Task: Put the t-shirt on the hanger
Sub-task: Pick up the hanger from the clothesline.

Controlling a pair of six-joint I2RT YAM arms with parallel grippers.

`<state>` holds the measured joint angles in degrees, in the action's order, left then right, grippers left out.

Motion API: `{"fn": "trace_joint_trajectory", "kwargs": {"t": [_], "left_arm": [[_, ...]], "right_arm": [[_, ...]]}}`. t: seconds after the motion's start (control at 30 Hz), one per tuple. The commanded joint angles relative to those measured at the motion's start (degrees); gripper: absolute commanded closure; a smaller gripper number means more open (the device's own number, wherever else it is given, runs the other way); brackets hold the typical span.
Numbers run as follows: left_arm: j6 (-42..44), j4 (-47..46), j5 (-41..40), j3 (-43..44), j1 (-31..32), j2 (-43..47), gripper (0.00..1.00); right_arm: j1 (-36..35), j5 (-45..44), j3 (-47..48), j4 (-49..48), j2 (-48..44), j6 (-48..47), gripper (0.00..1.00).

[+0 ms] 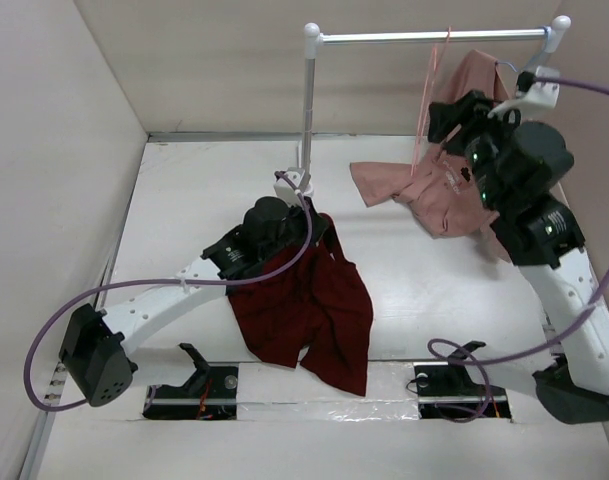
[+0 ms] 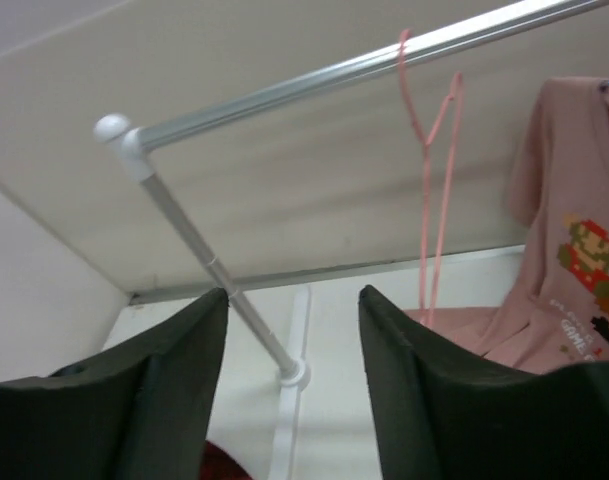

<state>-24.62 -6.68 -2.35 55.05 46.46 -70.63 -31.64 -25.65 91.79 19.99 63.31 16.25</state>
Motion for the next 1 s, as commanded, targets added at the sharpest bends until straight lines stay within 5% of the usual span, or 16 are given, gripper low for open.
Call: {"fn": "trace_joint_trajectory", "kwargs": {"t": [0.0,0.13,0.97], "left_arm": [[-0.6,-3.1,-0.2,-1.4,0.4,3.8,1.0],[-0.5,-3.3,0.9,-2.0,0.4,4.3,1.0],[0.1,-3.9,1.2,-2.6,0.4,4.7,1.0]], "right_arm": [[7.7,5.7,5.9,5.7,6.3,-3.2,0.37],[15.8,14.5,10.9,6.7,12.5,-2.3,0.36],[21.4,15.4,22.3,4.0,33.3,-6.4,0.41]]}}
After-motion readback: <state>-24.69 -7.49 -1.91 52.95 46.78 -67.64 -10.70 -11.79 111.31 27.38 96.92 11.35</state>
